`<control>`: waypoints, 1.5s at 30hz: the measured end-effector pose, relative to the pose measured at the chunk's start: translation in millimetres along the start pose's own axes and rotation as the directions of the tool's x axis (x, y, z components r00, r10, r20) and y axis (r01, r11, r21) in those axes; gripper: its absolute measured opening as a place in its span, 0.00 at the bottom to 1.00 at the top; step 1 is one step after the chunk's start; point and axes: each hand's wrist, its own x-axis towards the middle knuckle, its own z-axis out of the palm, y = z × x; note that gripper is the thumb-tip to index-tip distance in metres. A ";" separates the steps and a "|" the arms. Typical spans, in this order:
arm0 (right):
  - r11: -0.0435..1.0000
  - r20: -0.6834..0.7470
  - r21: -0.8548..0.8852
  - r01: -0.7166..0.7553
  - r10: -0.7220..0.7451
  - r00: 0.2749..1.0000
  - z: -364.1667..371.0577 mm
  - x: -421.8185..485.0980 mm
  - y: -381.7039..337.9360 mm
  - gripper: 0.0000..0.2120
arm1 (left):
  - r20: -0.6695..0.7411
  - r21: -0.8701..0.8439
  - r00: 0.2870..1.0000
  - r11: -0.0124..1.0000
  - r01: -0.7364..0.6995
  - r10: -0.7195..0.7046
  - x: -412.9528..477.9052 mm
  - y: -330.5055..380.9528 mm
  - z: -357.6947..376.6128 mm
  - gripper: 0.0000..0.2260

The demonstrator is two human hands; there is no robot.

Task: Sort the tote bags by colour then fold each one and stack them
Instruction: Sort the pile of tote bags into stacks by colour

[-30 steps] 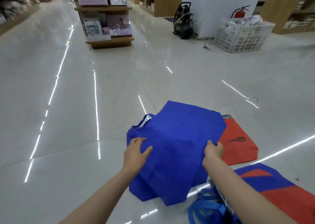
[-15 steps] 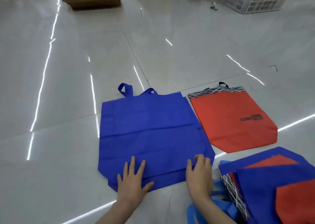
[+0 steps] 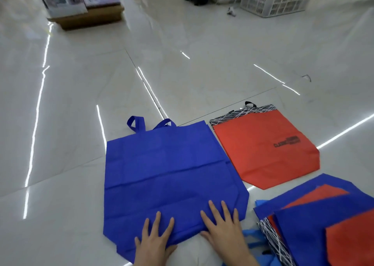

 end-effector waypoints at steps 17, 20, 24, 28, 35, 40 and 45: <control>0.595 -0.173 0.258 -0.761 0.803 0.570 -75.5 -134.2 152.3 0.35 | -0.225 -0.002 0.829 0.850 -0.527 0.513 -4.5 171.8 -12.2 0.20; 0.554 0.052 0.205 -0.807 0.817 0.574 -49.8 -175.5 178.9 0.35 | -0.187 -0.122 0.807 0.801 -0.586 0.561 -6.8 206.1 -8.8 0.14; 0.672 -0.029 0.111 -0.732 0.739 0.673 -20.5 -194.5 184.6 0.18 | -0.150 -0.235 0.756 0.720 -0.653 0.637 -10.2 231.7 1.5 0.10; 0.745 -0.075 0.203 -0.636 0.659 0.748 -25.9 -195.0 162.2 0.23 | -0.179 -0.468 0.789 0.655 -0.593 0.587 -20.6 244.0 12.8 0.06; 0.892 0.013 0.416 -0.179 0.191 0.981 -38.5 -192.2 119.5 0.24 | 0.084 -0.744 0.973 0.662 -0.083 0.216 -8.9 245.4 15.3 0.30; 0.848 0.077 0.511 -0.142 0.120 0.990 -40.7 -202.8 110.9 0.21 | -0.085 -0.401 0.992 0.908 -0.122 0.096 -8.4 224.1 7.9 0.29; 0.751 0.081 0.624 -0.215 0.211 0.974 -34.2 -206.6 102.0 0.30 | -0.011 -0.550 0.991 0.827 -0.117 0.133 2.3 196.2 3.3 0.24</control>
